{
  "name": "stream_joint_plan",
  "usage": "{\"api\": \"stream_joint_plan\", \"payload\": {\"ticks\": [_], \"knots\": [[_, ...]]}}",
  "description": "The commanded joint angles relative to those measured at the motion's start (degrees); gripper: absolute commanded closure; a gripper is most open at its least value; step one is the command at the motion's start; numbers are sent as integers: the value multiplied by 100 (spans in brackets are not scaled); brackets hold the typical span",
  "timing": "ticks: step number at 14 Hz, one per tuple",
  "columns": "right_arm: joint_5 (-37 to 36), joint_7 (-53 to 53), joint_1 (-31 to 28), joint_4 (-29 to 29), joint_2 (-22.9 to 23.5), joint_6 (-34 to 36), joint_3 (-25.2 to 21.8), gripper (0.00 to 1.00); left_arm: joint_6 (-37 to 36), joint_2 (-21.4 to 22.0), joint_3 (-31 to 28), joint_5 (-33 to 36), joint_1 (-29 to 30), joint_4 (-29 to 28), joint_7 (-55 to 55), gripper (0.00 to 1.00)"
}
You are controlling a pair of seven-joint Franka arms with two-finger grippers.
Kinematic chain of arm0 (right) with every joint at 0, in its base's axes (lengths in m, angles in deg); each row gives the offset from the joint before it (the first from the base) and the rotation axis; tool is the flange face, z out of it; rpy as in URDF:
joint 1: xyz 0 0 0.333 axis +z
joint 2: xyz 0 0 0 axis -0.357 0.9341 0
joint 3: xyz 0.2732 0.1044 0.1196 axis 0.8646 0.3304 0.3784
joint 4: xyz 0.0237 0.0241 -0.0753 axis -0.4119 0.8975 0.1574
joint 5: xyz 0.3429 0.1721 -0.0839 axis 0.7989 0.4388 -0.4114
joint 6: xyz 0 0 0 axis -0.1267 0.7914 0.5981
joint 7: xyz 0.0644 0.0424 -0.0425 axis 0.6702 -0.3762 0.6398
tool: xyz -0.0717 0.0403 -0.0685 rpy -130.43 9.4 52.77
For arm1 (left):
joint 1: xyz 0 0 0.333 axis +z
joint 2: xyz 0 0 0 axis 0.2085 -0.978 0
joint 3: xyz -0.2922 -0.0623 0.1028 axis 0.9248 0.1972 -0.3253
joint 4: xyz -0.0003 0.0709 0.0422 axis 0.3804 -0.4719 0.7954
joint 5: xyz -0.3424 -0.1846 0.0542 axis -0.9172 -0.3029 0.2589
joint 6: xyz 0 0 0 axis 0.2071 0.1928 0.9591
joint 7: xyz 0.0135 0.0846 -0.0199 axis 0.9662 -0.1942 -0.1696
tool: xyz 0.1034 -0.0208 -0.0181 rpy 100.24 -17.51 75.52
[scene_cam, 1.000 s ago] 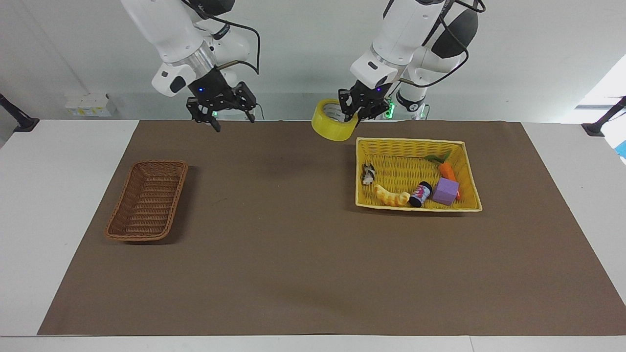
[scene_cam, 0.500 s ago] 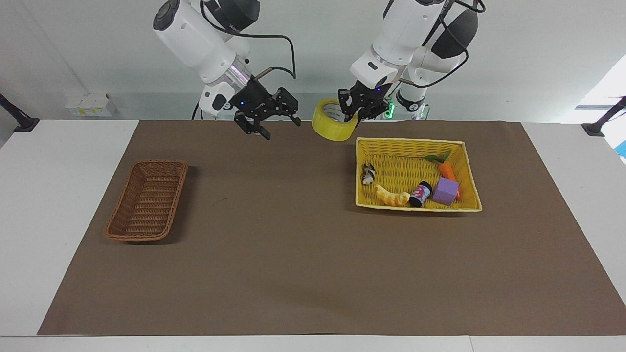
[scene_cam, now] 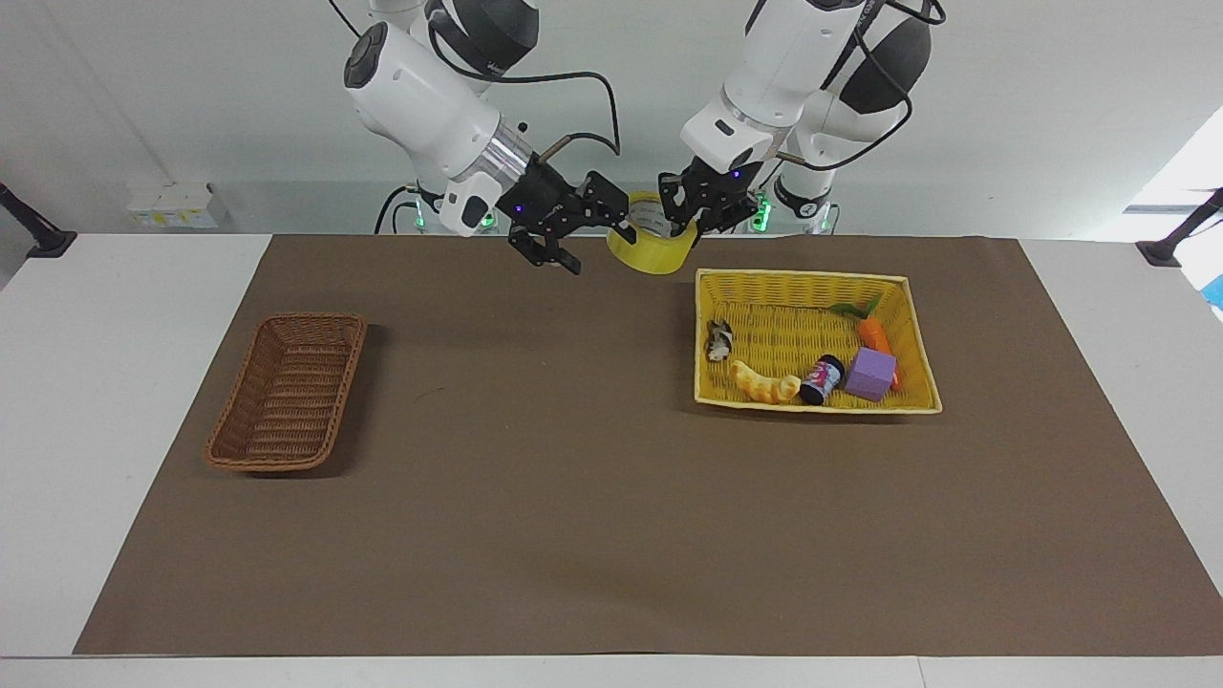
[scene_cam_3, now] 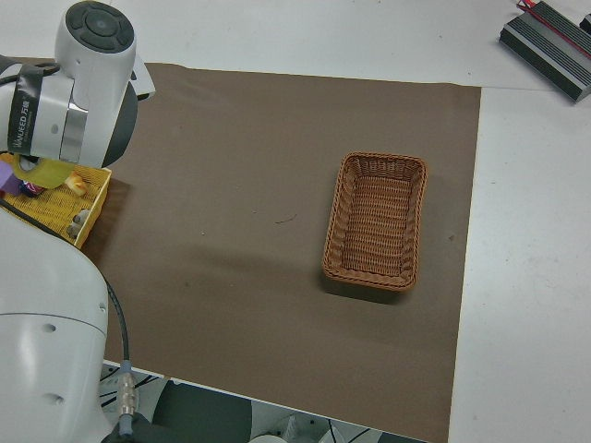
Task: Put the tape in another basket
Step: 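Grasp the tape with the right gripper while the left gripper releases it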
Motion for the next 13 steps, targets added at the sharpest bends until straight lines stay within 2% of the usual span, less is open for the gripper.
{"api": "stream_joint_plan", "payload": {"ticks": [1, 8, 11, 12, 13], "knots": [[181, 34, 61, 64, -78, -50, 8, 0, -25, 174, -84, -109, -86, -143, -13, 100], [76, 903, 193, 257, -183, 11, -10, 0, 28, 166, -84, -109, -86, -135, -5, 100], [-55, 834, 202, 345, -236, -6, -10, 0, 71, 148, -84, -109, -77, -117, -5, 100], [-91, 790, 210, 345, -236, -6, -10, 2, 89, 139, -84, -109, -77, -117, 4, 100], [-109, 607, 245, 337, -236, -23, -10, 20, 115, 139, -84, -118, -77, -100, -13, 100]]}}
